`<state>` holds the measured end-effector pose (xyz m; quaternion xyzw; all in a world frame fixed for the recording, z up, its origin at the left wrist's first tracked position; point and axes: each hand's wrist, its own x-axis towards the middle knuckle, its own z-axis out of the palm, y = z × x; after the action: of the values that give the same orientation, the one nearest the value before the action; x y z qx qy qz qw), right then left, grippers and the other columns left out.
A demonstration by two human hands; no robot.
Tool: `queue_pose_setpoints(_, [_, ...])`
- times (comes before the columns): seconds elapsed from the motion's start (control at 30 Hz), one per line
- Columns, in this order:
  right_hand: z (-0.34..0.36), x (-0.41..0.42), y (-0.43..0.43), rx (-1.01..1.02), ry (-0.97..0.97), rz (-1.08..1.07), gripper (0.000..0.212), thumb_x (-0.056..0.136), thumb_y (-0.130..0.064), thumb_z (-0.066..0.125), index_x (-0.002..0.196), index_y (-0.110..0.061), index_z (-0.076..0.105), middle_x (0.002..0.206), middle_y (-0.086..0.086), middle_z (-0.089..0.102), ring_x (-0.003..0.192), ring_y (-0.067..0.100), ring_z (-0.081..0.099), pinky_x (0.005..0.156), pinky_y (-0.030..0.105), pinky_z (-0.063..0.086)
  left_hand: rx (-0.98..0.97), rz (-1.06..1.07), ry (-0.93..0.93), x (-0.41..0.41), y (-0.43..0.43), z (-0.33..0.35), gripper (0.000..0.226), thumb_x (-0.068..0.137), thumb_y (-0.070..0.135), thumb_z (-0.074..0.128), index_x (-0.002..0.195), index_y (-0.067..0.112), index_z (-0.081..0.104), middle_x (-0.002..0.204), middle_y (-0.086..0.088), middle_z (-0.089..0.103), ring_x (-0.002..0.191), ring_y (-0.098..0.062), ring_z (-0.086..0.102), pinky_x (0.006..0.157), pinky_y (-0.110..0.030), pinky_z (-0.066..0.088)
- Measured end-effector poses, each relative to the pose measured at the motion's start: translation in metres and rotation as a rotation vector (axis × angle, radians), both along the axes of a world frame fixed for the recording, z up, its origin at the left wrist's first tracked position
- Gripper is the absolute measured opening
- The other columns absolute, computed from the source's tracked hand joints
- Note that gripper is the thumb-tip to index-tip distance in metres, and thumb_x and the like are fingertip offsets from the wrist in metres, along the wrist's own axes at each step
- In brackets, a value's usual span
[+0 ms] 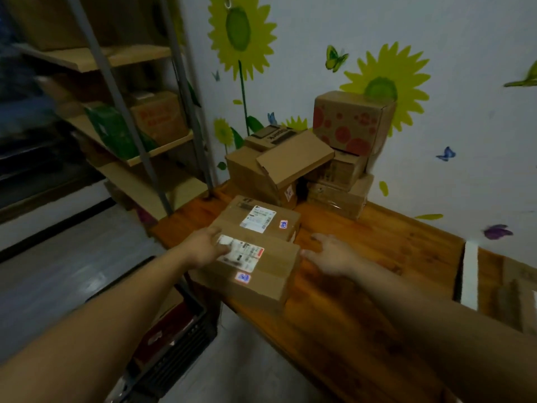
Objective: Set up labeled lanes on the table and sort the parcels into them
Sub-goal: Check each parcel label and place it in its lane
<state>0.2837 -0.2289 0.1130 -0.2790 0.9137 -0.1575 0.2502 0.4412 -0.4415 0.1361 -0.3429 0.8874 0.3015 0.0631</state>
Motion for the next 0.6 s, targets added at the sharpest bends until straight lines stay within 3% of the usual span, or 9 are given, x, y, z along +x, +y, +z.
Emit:
queue_pose_setpoints(0.13, [0.005, -0.003, -0.033, -0.023, -0.052, -0.142, 0.066, 0.093, -0.052, 0.048, 0.149, -0.024, 0.027, 0.156, 0.006, 0.027, 0.14, 0.026, 0.03, 0.112, 0.04, 0.031, 0.053, -0.098, -0.012, -0.018, -0.051, 0.011, 0.061, 0.092, 0.031, 0.056, 0.145, 0.021, 0.03, 0.147, -0.005, 0.037, 0.129, -0.023, 0.044, 0.101, -0.032, 0.037])
queue_pose_setpoints(0.27, [0.02, -0.021, -0.055, -0.06, -0.036, -0.233, 0.067, 0.094, -0.051, 0.048, 0.15, -0.021, 0.026, 0.156, 0.007, 0.027, 0.14, 0.026, 0.031, 0.111, 0.039, 0.032, 0.089, -0.096, 0.059, -0.062, -0.08, 0.032, 0.063, 0.093, 0.032, 0.055, 0.148, 0.024, 0.025, 0.15, -0.007, 0.035, 0.13, -0.026, 0.043, 0.1, -0.038, 0.039])
queue_pose_setpoints(0.43, [0.03, -0.066, -0.081, -0.161, 0.001, -0.299, 0.068, 0.094, -0.05, 0.049, 0.149, -0.016, 0.028, 0.154, 0.008, 0.031, 0.139, 0.026, 0.032, 0.111, 0.037, 0.03, 0.069, -0.136, 0.129, -0.133, -0.092, 0.041, 0.066, 0.09, 0.036, 0.058, 0.147, 0.028, 0.026, 0.152, -0.006, 0.032, 0.135, -0.028, 0.036, 0.108, -0.044, 0.035])
queue_pose_setpoints(0.6, [0.027, -0.117, -0.115, -0.347, -0.165, -0.467, 0.067, 0.094, -0.047, 0.051, 0.15, -0.018, 0.027, 0.151, 0.008, 0.035, 0.133, 0.026, 0.04, 0.108, 0.038, 0.037, 0.103, -0.18, 0.211, -0.214, -0.095, 0.048, 0.054, 0.092, 0.023, 0.058, 0.142, 0.02, 0.038, 0.138, -0.005, 0.049, 0.126, -0.022, 0.046, 0.1, -0.032, 0.036])
